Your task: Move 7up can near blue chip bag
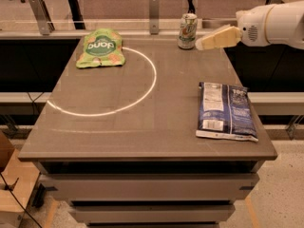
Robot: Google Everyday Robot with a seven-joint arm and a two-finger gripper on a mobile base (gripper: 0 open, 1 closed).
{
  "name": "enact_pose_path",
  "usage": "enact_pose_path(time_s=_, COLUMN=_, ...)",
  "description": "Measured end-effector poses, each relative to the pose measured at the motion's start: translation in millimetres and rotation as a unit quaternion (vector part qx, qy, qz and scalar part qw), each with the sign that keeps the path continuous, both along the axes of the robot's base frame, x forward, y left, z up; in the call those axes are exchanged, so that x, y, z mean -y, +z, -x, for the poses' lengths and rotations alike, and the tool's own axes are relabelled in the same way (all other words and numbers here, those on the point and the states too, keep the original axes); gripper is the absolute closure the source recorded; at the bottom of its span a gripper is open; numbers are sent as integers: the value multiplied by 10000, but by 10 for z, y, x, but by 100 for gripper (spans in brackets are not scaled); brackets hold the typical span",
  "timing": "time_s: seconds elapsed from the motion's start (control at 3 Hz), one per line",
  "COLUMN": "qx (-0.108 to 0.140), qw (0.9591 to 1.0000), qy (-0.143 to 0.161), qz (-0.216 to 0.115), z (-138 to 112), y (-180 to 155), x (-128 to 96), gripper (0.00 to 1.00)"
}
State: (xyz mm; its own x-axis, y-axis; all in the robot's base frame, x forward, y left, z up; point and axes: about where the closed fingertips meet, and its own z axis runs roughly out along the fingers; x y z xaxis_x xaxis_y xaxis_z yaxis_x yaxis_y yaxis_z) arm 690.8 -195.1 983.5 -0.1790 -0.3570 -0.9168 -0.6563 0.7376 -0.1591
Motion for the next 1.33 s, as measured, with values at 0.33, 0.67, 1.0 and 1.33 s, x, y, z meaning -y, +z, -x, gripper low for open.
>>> enact_pose_path(time_s=0.33, qx=143, qw=9994, qy=-267, qz=-191, z=-336, y=-92, x=-44, gripper=0)
enact_pose_path(time_s=0.67, qx=138, qw=9993, qy=-270, qz=-199, z=-341, y=-98, x=-54, gripper=0)
enact_pose_path(time_s=1.0, qx=173, qw=9986, qy=-392, qz=-295, z=-502, y=-184, x=-142, gripper=0)
enact_pose_path(time_s=1.33, qx=281, qw=9973, qy=-567, qz=-362, z=-707, y=-296, x=-243, gripper=0)
